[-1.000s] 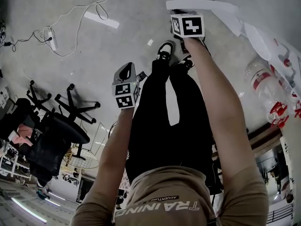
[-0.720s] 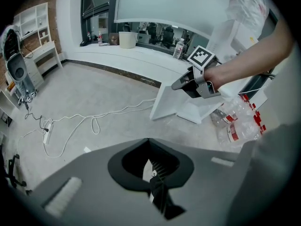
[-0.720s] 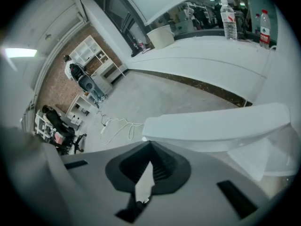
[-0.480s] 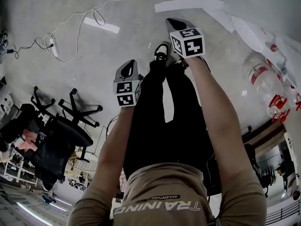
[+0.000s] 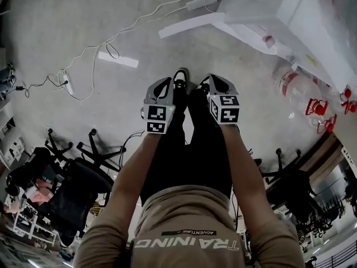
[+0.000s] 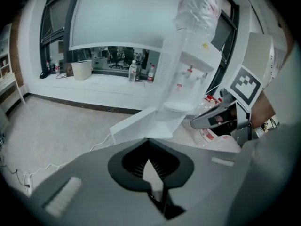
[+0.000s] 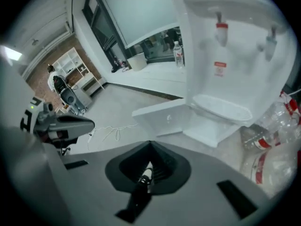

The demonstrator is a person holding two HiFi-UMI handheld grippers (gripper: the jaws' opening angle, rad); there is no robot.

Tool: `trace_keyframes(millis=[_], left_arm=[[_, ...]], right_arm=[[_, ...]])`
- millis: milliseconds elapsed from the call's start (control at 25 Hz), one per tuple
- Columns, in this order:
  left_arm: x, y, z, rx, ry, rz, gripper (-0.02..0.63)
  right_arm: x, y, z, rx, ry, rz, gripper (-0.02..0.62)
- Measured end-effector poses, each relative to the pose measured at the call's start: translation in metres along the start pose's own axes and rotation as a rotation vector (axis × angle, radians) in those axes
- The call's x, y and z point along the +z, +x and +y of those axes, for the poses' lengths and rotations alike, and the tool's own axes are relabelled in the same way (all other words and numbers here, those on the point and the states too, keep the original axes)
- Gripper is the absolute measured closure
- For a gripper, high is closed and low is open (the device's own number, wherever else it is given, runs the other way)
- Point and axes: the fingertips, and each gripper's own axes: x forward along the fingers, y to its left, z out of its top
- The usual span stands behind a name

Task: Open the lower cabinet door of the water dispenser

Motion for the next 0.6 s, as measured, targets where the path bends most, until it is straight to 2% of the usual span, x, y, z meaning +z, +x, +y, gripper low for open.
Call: trace_keyframes(millis=[120, 280, 480, 600], left_arm=[[0.04, -0.011, -0.034, -0.059, 0.057, -0.048, 0.606], [0.092, -0.031, -0.072, -0.137, 0.143, -0.1, 0.606], [0.155, -0.077, -0.108, -0.213, 0.248, -0.181, 0.604], [0.176, -0.104, -0.134, -0.263, 0.305, -0.194, 0.605]], right_arm=[[0.001, -0.045, -0.009, -0.027, 0.005, -0.023, 0.588], [0.027, -0.094, -0.012, -0.064, -0.022, -0.125, 0.588], [0.057, -0.162, 0.008, -0.096, -0.04, -0.232, 0.588], [0.079, -0.215, 0.019, -0.115, -0.068, -0.304, 0.588]])
